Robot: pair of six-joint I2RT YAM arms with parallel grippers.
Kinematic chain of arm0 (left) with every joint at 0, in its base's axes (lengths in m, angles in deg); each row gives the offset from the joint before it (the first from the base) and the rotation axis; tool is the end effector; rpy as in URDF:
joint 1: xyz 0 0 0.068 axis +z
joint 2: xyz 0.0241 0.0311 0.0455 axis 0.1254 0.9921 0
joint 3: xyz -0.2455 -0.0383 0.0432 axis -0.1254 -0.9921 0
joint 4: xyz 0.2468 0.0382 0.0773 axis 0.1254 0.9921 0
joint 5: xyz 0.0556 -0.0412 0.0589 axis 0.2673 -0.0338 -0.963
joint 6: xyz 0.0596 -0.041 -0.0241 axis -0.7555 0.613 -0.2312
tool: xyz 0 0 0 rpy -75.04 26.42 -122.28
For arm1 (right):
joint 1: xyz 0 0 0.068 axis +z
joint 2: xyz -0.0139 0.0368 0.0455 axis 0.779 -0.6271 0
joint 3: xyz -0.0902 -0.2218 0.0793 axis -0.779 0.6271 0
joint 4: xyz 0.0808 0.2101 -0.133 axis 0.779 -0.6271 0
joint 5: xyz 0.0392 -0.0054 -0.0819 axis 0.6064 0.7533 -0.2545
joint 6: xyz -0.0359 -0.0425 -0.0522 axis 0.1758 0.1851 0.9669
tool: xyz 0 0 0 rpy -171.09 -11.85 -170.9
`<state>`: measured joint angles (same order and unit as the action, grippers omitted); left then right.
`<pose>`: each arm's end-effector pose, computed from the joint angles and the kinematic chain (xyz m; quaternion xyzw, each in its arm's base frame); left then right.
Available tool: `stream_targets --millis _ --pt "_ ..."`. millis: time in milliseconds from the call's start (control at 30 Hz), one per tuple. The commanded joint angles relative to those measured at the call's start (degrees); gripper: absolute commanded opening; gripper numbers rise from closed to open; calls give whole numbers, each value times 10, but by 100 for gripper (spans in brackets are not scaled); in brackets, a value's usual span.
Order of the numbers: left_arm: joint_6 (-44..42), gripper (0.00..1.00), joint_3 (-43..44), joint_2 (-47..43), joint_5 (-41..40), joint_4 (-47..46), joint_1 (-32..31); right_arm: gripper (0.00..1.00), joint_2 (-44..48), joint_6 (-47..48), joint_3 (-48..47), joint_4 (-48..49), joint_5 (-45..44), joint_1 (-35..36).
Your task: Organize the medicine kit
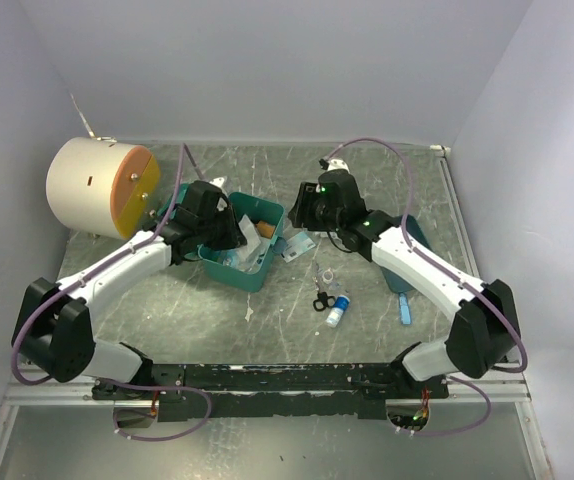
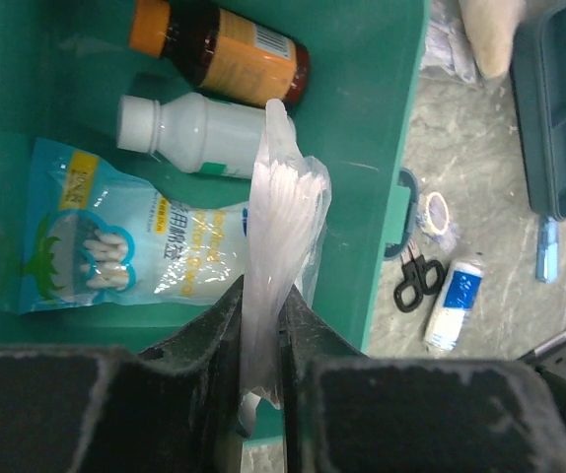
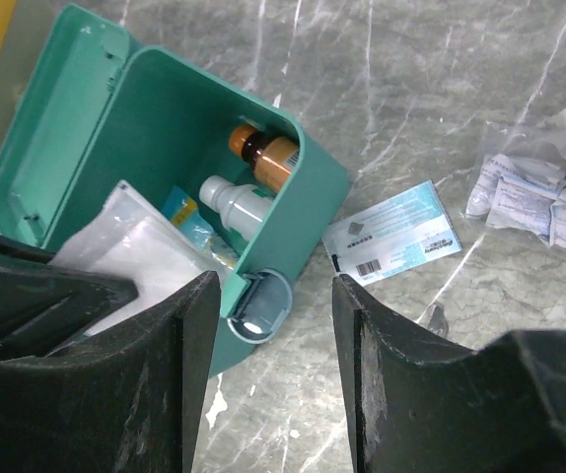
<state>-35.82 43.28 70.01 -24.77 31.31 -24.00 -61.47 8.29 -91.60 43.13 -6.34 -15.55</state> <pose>0.2788 -0.1769 0.2205 -0.0098 0.9139 -0.2613 0.3105 0.2882 0.1992 0.2732 -0.0003 0.8718 0.2418 0.4260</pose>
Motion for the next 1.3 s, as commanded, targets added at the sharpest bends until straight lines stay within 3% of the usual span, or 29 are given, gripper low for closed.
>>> stream_targets --millis 0,233,433,600,833,1067,1267 --pt "-18 25 6 -5 -60 7 -4 49 -23 -7 0 1 7 -15" --pt "-16 26 18 60 -47 -2 -6 49 -46 0 -7 16 27 -33" --pt "-7 30 -6 48 -71 -10 -19 49 -48 3 1 28 37 -42" --pt "-3 47 -16 36 -95 0 -25 49 -45 4 10 33 44 -43" --pt "-11 62 5 5 -145 53 -30 49 -38 9 15 33 47 -44" --pt "-24 65 31 -11 -189 106 -29 49 -36 10 18 37 47 -46" --pt "-49 53 44 -7 -187 111 -30 49 -32 7 25 40 36 -49"
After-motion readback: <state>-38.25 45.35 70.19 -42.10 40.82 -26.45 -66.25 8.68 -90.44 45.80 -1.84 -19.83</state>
